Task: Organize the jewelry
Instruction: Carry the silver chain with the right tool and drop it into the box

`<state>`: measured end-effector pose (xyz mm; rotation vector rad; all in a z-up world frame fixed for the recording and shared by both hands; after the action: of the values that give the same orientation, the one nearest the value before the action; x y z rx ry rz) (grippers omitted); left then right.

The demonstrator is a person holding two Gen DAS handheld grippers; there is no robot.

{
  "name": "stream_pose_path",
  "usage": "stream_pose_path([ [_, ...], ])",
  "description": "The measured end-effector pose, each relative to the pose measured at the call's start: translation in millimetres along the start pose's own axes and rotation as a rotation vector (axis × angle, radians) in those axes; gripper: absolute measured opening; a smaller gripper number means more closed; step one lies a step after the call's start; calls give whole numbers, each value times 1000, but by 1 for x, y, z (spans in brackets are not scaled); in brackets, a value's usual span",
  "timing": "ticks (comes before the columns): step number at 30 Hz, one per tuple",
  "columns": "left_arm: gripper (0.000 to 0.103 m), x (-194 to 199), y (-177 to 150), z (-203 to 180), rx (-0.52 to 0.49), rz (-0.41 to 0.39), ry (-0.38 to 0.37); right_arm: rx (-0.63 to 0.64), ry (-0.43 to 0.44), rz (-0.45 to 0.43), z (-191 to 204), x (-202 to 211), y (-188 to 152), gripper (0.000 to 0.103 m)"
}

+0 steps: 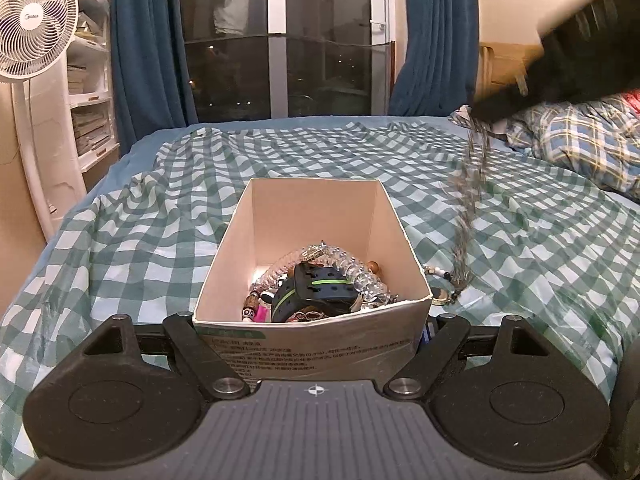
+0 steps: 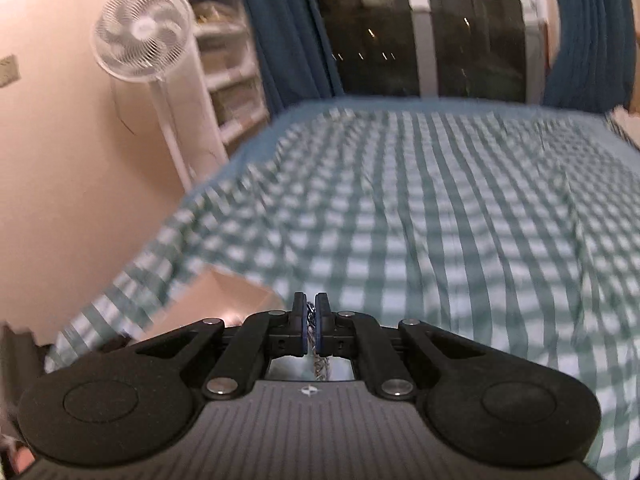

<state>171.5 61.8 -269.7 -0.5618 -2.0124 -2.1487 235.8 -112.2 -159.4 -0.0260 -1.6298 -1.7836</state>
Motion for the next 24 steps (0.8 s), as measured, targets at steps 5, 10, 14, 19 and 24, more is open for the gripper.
stream_pose_path([
  [5, 56, -2, -1, -1, -7, 4, -10, 52, 45, -53, 26, 8, 29, 103],
  [10, 56, -1, -1, -4, -13, 1, -17, 73, 87, -95, 48, 15, 51, 103],
  [14, 56, 0, -1, -4, -11, -5, -18, 95, 114, -109, 63, 15, 61, 103],
  [19, 56, 2, 1, -6, -13, -21, -23, 108, 113, -47, 68, 1, 55, 103],
  [24, 56, 4, 2, -5, -12, -25, -24, 82, 70, -87, 51, 6, 55, 103],
])
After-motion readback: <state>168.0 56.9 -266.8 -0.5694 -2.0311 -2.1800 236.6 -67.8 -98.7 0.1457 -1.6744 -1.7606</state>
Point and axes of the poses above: each gripper's, at about its wrist camera, not at the fingertips, and x roughly against the way its jaws point, z to its left, y to its top, the point moved 1 cm from there along -x, roughly the way its jaws point, and after that the axes turned 7 degrees about -z, right-handed, at the moved point
